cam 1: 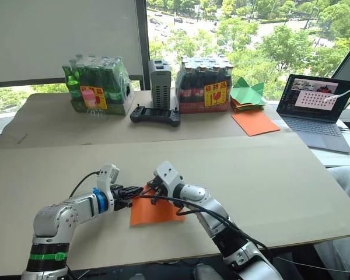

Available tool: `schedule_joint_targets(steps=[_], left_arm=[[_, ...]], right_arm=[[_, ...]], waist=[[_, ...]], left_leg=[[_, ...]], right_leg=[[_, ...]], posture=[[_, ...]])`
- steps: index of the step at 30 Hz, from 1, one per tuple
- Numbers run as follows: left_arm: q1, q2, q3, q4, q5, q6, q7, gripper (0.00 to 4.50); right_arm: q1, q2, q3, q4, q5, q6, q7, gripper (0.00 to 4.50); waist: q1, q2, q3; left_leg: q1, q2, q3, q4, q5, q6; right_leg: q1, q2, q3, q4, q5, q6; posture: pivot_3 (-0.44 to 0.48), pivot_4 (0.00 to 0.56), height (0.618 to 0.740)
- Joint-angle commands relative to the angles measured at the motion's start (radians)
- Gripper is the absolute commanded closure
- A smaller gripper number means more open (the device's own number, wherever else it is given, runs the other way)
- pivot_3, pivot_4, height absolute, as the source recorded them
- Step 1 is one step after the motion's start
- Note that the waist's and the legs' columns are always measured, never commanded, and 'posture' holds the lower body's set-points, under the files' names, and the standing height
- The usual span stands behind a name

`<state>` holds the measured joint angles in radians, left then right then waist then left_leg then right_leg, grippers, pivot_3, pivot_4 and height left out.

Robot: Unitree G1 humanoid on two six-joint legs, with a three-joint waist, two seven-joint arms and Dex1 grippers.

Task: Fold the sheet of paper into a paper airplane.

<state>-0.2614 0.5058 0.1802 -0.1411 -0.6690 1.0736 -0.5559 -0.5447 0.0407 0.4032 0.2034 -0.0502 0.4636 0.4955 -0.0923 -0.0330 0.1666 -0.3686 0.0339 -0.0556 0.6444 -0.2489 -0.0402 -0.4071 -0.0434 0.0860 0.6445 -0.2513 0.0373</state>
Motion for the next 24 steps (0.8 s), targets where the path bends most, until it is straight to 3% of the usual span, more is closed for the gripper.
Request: schedule_joint_targets(steps=[1,24], left_arm=[[0.021,-0.004,-0.025,0.001,0.011,0.018,0.015,3.80],[0.015,-0.007,-0.039,0.003,0.008,0.012,0.016,3.80]], right_arm=[[-0.012,-0.007,0.036,-0.037,-0.022,0.035,0.011,4.50],[-0.028,-0.092,0.035,-0.013,-0.107,0.176,-0.054,4.50]], waist=[[0.000,0.000,0.000],[0.023,0.000,0.000]], left_leg=[[0.000,0.000,0.000,0.000,0.000,0.000],[0.000,0.000,0.000,0.000,0.000,0.000]], right_leg=[[0.000,0.000,0.000,0.000,0.000,0.000],[0.000,0.000,0.000,0.000,0.000,0.000]], posture=[[0.000,0.150,0.740],[0.000,0.150,0.740]])
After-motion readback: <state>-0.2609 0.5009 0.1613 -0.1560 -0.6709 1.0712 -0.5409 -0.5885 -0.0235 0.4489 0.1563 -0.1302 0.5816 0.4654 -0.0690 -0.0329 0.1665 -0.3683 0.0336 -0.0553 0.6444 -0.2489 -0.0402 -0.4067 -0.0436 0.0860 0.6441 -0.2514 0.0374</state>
